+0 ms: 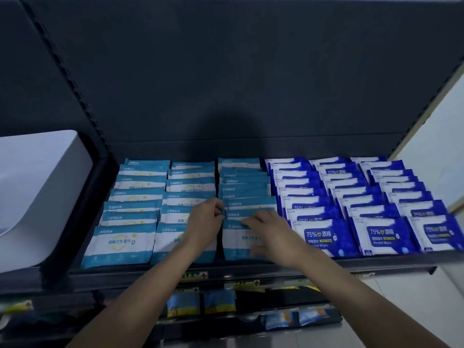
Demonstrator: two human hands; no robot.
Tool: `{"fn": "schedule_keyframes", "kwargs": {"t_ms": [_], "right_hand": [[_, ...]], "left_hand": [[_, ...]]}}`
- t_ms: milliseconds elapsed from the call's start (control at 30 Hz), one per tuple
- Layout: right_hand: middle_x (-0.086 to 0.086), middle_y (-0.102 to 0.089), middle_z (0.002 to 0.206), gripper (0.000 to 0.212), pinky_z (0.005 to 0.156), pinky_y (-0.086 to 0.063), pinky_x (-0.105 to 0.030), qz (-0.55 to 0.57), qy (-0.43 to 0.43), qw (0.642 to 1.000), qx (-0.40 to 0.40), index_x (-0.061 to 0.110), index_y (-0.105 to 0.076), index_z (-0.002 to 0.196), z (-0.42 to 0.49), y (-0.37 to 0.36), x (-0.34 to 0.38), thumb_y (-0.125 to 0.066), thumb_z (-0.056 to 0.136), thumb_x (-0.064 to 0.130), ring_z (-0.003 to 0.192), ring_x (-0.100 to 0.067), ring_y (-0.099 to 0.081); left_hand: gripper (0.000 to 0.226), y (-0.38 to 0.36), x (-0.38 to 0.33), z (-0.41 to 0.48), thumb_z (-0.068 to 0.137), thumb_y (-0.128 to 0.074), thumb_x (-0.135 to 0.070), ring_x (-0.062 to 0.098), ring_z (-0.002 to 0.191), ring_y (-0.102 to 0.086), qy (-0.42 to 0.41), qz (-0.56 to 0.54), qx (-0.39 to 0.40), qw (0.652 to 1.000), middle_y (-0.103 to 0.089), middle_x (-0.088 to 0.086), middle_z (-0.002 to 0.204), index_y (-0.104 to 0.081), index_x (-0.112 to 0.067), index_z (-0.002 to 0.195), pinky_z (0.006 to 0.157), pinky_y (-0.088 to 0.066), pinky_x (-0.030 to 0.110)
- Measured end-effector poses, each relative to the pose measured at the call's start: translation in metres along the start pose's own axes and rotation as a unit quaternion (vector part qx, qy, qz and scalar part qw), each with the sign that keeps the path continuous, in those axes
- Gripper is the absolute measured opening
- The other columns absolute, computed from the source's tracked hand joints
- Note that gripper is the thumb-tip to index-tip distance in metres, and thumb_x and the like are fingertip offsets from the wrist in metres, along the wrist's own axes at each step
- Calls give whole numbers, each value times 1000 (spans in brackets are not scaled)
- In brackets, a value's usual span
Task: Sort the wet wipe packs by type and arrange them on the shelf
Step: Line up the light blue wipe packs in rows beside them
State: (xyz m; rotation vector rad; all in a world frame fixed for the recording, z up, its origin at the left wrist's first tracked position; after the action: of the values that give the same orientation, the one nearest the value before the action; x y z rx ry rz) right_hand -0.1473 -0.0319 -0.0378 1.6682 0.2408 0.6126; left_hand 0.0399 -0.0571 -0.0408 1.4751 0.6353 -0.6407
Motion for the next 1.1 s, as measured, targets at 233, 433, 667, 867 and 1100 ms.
{"fn": "schedule_keyframes", "kwargs": {"t_ms": [233,433,667,867,1100], "right_hand": [[-2,-41,133,71,104,-29,-35,-61,19,998,4,23,-33,146,5,9,1,-67,84,33,123,-23,-34],[-6,-47,131,68,102,-35,-38,-15,38,999,-23,17,-45,140,-3,2,-3,-71,80,37,121,-26,-40],[-20,-32,148,55,114,-20,-29,55,-77,990,-107,0,-36,143,14,13,-16,-51,98,28,139,-32,-26],[-18,-55,123,42,101,-41,-35,54,-92,989,-104,0,-49,133,18,5,-26,-55,95,18,117,-33,-47],[-17,-55,122,30,98,-40,-28,77,-93,987,-102,-1,-56,123,30,19,-37,-50,97,12,115,-30,-49]], "left_hand": [[16,3,-2,7,88,-64,-5,7,82,-56,2,-6,-8,1000,-61,-2,88,-64,-9,103,61,-39,4],[19,2,-1,2,91,-57,-4,11,93,-56,-17,-1,-25,1000,-60,1,100,-61,-10,108,73,-39,13],[30,0,-17,11,97,-40,-3,3,88,-61,8,-164,32,986,-66,-8,100,-59,-23,107,64,-45,5],[39,-7,-22,13,98,-36,-1,12,89,-62,-16,-134,66,989,-66,0,106,-52,-23,125,73,-51,16],[29,-1,-20,30,99,-38,-3,-2,74,-51,-17,-127,16,992,-59,-10,90,-52,-26,108,57,-39,2]]}}
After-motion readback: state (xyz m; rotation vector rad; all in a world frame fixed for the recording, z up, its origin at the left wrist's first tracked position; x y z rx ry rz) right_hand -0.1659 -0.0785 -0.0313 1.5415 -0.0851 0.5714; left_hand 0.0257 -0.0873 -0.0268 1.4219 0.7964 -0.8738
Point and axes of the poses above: each hand's wrist, its own z-axis towards the middle knuckle, its own y-axis out of the back of the hand, x = y × z, the point moved 1 cm from there along z, towards the middle knuckle
